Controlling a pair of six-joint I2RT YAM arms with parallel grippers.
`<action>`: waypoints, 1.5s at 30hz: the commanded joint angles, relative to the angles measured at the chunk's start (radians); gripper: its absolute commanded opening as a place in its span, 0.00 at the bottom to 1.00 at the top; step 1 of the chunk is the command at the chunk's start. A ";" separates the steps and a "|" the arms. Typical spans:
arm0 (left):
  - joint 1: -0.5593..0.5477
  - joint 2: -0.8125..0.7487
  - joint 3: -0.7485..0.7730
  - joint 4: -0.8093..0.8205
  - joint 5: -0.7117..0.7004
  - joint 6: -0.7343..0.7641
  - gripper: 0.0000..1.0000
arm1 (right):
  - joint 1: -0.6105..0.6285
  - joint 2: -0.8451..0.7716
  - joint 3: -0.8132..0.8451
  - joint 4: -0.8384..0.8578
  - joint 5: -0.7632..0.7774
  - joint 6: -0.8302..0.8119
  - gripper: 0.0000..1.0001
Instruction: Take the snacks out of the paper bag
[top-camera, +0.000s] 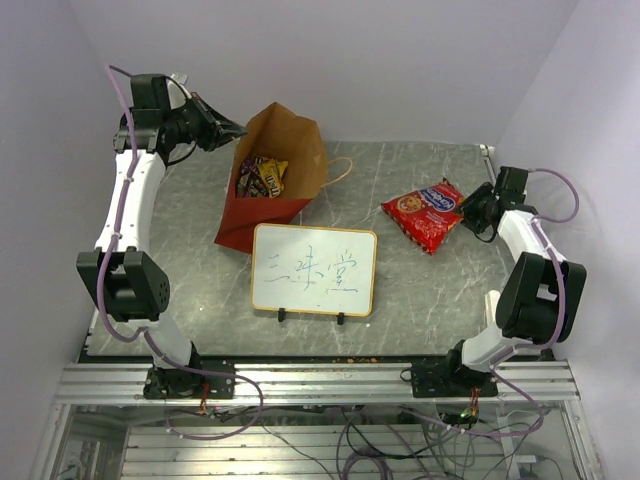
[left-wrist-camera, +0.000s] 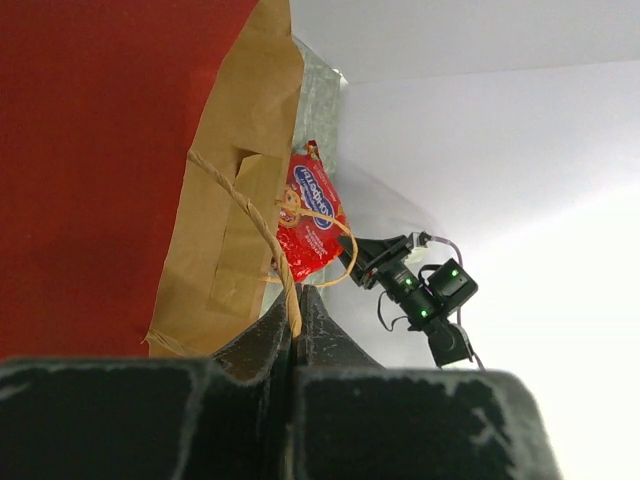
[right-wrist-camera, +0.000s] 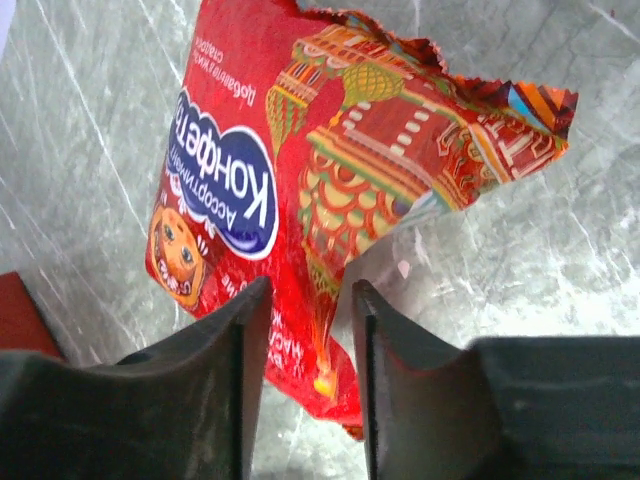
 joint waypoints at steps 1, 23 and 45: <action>0.005 0.009 -0.005 0.056 0.040 -0.035 0.07 | 0.000 -0.045 0.070 -0.116 0.017 -0.125 0.47; -0.070 0.026 0.042 0.059 -0.053 0.019 0.07 | 0.443 -0.002 0.337 -0.207 0.014 -0.075 0.75; -0.181 0.126 0.184 0.116 -0.095 0.097 0.07 | 0.553 0.029 0.037 0.000 -0.187 -0.104 0.54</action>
